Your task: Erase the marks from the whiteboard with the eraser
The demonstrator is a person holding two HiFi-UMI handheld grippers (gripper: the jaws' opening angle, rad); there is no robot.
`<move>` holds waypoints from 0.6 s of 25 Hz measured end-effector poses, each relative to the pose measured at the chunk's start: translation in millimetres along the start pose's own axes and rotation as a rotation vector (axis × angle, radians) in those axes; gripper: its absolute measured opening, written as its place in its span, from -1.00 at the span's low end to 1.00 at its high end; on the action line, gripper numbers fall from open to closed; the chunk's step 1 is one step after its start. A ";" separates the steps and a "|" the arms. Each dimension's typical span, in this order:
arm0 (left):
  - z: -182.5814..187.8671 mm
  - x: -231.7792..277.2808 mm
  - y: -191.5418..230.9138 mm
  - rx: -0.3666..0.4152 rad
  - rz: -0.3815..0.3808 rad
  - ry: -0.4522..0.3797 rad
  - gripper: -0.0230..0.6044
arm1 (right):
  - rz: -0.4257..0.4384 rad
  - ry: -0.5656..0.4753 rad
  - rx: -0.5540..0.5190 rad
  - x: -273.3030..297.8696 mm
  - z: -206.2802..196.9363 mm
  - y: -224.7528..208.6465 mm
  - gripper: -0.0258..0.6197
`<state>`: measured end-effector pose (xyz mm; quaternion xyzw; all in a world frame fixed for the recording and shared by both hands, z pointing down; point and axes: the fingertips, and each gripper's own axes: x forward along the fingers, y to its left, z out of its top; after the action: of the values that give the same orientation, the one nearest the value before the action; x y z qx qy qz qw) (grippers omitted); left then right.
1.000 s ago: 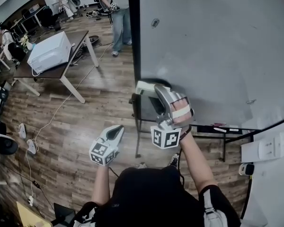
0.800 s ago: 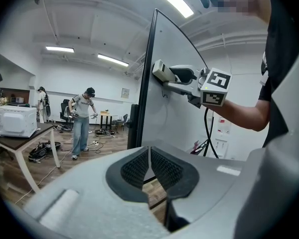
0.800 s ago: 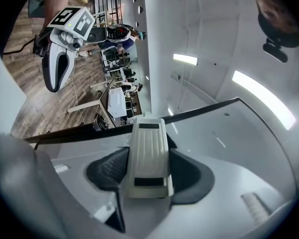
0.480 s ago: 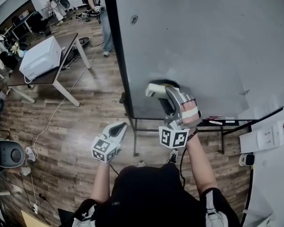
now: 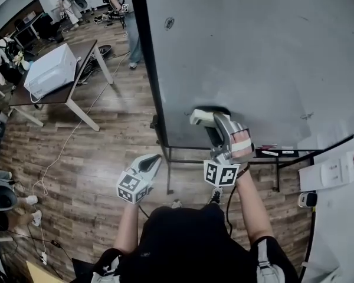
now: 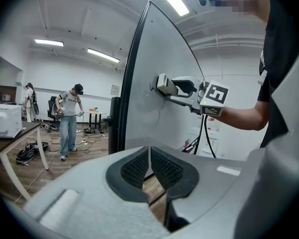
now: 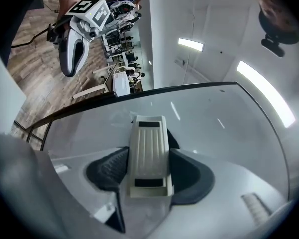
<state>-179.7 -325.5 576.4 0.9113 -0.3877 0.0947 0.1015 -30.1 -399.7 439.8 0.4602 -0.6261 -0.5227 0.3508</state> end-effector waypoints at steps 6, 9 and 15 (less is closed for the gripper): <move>-10.9 -30.0 17.0 -0.023 0.065 -0.001 -0.85 | 0.039 -0.076 -0.027 18.7 51.5 32.0 -0.13; -16.8 -44.4 23.8 -0.041 0.108 0.003 -0.85 | 0.059 -0.126 -0.036 28.8 74.1 43.9 -0.13; -24.2 -66.5 33.1 -0.062 0.171 0.007 -0.85 | 0.089 -0.186 -0.029 34.4 100.0 57.2 -0.13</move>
<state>-251.3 -296.0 586.7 0.8709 -0.4664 0.0943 0.1226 -145.5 -397.2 473.5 0.3764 -0.6681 -0.5559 0.3208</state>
